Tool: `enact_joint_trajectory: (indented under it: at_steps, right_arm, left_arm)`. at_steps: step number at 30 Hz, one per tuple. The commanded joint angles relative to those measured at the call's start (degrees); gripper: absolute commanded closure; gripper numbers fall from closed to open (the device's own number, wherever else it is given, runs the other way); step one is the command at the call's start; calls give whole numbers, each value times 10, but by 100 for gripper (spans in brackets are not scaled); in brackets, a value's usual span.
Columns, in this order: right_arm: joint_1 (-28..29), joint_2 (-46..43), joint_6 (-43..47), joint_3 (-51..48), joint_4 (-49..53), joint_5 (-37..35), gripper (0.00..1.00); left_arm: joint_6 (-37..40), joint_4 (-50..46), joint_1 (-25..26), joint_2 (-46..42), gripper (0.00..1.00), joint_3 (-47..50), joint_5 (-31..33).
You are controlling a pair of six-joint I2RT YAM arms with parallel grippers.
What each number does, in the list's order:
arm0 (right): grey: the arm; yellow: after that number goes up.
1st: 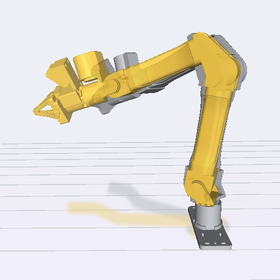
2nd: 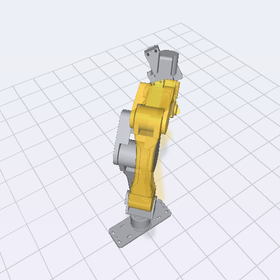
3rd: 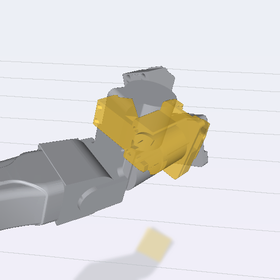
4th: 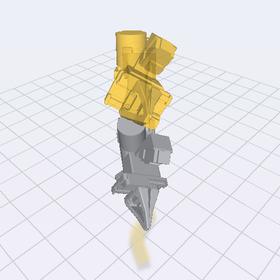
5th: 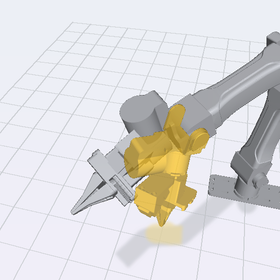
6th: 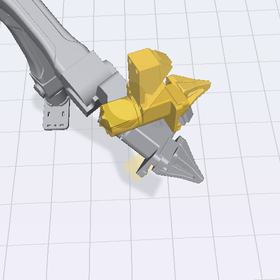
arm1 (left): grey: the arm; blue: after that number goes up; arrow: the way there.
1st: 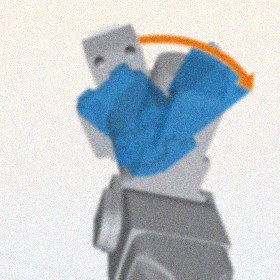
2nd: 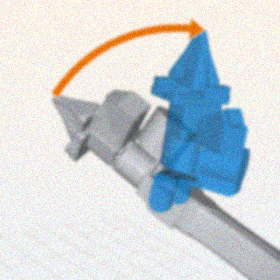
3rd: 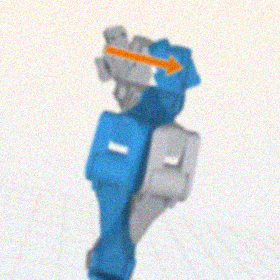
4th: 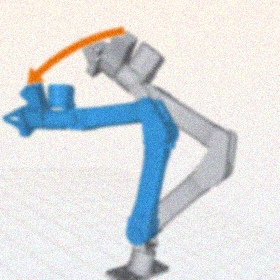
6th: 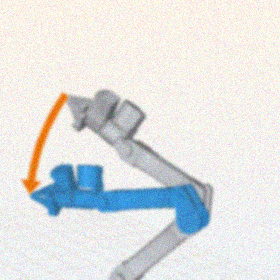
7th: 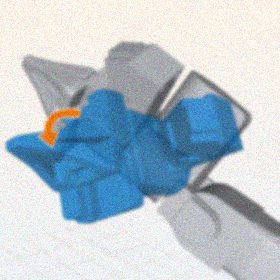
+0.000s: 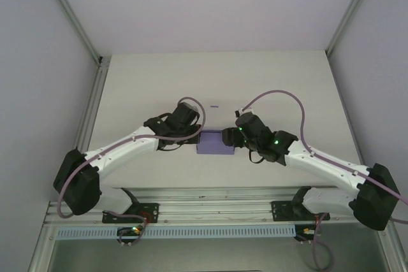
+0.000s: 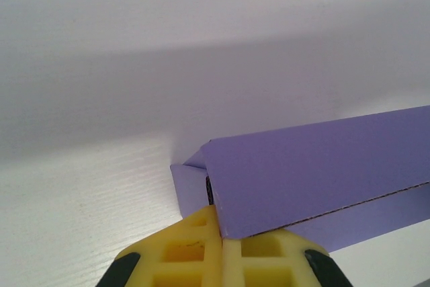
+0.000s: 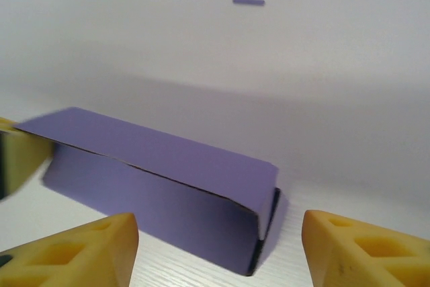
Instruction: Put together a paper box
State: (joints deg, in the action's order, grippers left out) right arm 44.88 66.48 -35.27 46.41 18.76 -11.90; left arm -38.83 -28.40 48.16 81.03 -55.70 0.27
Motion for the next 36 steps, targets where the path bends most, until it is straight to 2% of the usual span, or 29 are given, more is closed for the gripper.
enact_joint_trajectory:
  at_steps: [1,5,12,16,23,26,31,34,36]
  right_arm:
    - [-10,-17,-26,2,-10,-11,32]
    - [-30,1,-50,14,13,-57,33]
    - [-46,64,-61,28,27,-51,36]
    - [-48,87,-78,24,60,-37,44]
    - [-43,47,-136,-65,45,31,48]
    - [-37,44,-155,-81,60,35,53]
    - [-29,39,-178,-100,75,30,56]
    - [-30,38,-188,-116,71,24,59]
    - [-30,42,-191,-122,67,23,61]
  left_arm:
    - [-3,-154,16,58,100,45,-27]
    - [1,-156,19,59,100,42,-23]
    - [8,-150,28,55,100,44,-19]
    - [16,-148,30,49,100,47,-21]
    - [33,-129,34,23,100,58,-27]
    - [44,-120,41,7,100,60,-32]
    - [55,-102,45,-17,100,67,-46]
    - [57,-99,45,-28,95,68,-49]
    - [60,-102,44,-34,87,65,-54]
